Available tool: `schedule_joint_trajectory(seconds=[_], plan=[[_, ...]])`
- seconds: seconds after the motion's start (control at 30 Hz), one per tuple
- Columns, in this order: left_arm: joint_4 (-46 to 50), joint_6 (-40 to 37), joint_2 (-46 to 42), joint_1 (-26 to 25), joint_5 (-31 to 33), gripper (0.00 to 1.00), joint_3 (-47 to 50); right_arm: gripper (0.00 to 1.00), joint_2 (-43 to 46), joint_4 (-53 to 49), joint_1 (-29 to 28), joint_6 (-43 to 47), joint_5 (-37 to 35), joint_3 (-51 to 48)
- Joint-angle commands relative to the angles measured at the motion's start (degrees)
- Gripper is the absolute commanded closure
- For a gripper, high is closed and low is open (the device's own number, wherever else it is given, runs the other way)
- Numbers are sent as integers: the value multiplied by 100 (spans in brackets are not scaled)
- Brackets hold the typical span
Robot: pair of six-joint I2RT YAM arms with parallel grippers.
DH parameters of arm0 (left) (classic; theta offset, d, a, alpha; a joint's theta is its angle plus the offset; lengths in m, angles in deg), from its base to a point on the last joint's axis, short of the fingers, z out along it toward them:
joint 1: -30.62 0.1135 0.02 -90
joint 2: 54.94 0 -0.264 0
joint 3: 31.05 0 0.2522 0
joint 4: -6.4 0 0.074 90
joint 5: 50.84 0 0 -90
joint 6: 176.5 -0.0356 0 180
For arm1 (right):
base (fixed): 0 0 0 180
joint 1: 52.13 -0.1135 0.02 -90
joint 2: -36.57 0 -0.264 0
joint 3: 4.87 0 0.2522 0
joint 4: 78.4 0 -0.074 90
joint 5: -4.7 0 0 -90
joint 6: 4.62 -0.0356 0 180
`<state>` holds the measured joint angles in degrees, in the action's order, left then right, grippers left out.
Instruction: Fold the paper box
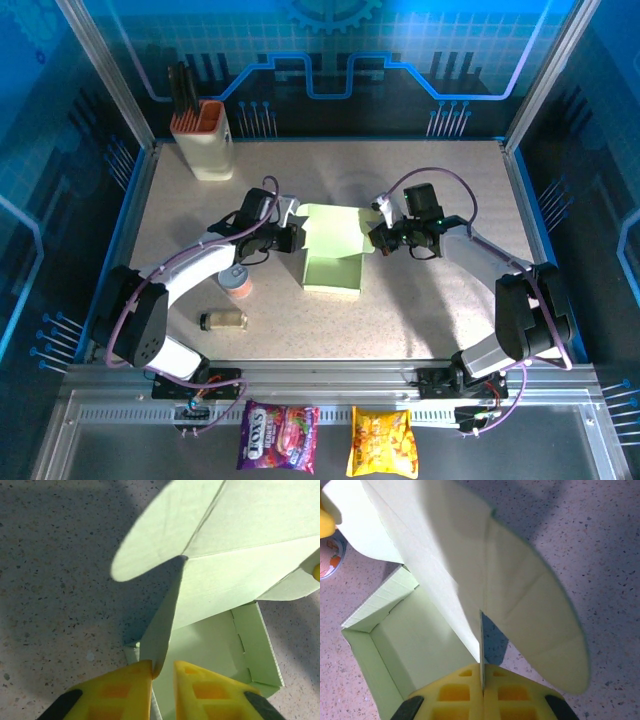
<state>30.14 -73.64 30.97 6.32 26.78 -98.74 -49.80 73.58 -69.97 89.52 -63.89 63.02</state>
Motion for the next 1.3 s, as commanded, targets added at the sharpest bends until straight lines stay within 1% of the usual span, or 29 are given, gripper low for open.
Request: schedule_joint_trajectory(seconds=[0.0, 0.07, 0.1, 0.3, 0.4, 0.47, 0.63, 0.8, 0.93, 1.1, 1.2, 1.27], plan=[[105, -203, -162, -75, 140, 80, -237, 100, 111, -169, -105, 134, -3, 181], [151, -185, -181, -89, 330, 73, -256, 100, 101, -199, -113, 163, -12, 204], [177, -166, -174, -87, 436, 72, -252, 100, 103, -199, -118, 170, -22, 212], [342, -139, -11, -85, 680, 70, -408, 100, 86, -217, -131, 206, -16, 214], [388, -135, 79, -86, 677, 69, -506, 100, 85, -227, -140, 222, -23, 213], [332, -144, 84, -89, 592, 70, -517, 100, 76, -226, -138, 236, -22, 212], [312, -169, 92, -94, 426, 78, -544, 100, 50, -243, -150, 227, -39, 230], [356, -197, 182, -108, 315, 82, -583, 100, 33, -268, -184, 149, -72, 282], [442, -194, 291, -124, 353, 81, -654, 100, 41, -278, -239, 140, -98, 299], [499, -245, 328, -159, 416, 88, -725, 100, 24, -294, -270, 129, -120, 301], [523, -260, 257, -172, 573, 87, -724, 100, 32, -314, -278, 93, -177, 316], [568, -259, 203, -182, 711, 82, -724, 100, 33, -323, -285, 60, -214, 322]])
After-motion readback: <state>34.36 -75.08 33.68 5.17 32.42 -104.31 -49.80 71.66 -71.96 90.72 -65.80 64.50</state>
